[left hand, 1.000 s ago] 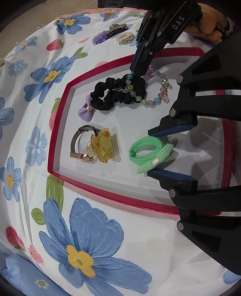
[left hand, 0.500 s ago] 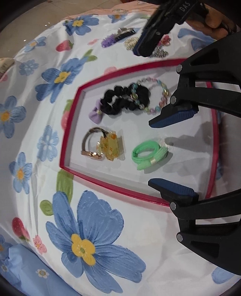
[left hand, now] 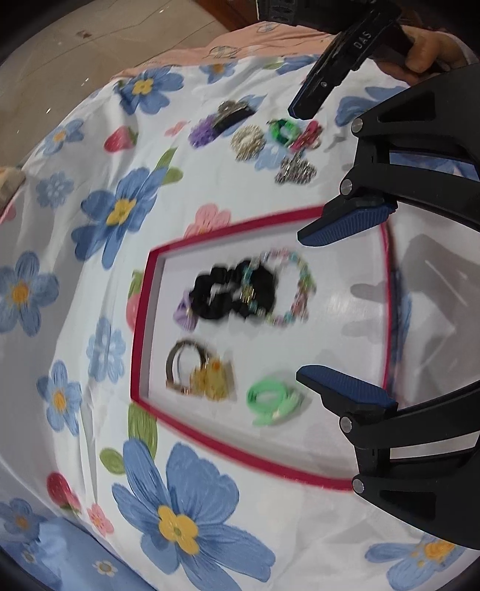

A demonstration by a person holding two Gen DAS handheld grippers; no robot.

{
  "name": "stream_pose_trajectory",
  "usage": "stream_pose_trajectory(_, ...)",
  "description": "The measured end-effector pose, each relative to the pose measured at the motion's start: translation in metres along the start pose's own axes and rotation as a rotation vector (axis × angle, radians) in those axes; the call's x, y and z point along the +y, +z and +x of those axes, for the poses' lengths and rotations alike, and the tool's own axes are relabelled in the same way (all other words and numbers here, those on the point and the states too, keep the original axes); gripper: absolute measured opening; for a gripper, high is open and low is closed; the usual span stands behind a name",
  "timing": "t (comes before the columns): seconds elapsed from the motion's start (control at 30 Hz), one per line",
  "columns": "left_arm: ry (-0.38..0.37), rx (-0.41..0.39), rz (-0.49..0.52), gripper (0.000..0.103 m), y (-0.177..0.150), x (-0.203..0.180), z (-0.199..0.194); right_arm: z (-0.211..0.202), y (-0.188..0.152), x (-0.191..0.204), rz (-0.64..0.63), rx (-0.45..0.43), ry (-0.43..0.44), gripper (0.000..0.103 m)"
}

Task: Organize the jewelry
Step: 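Open both tools to release the hair ties and bracelet in the tray, then move the left tool to the green braided hair tie and grasp it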

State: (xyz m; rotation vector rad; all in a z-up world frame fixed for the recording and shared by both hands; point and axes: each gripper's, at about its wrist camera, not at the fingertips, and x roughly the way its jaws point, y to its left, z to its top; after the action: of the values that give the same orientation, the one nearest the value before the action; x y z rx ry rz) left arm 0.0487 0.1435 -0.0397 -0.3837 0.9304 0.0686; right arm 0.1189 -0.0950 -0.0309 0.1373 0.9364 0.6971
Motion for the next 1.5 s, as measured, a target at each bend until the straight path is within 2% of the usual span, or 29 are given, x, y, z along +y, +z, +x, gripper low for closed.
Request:
stream_pose_trajectory(0.33,-0.050,0.010,0.079,0.068,-0.008,-0.048,-0.004,-0.047,-0.022,-0.048,0.072,-0.052,-0.085,0.048)
stream_pose_trajectory(0.73,-0.095,0.057,0.180,0.069,-0.011,-0.106,0.014,-0.085,-0.041,-0.106,0.168,-0.093,-0.182,0.049)
stream_pose_trajectory(1.23,-0.125,0.089,0.259,0.070,0.001,-0.145,0.039,-0.080,-0.040,-0.140,0.207,-0.074,-0.216,0.049)
stream_pose_trajectory(1.37,-0.151,0.106,0.291,0.070,0.005,-0.159,0.053,-0.071,-0.037,-0.145,0.201,-0.053,-0.228,0.049)
stream_pose_trajectory(1.5,-0.210,0.160,0.337,0.070,0.008,-0.180,0.076,-0.060,-0.034,-0.152,0.192,-0.022,-0.246,0.049)
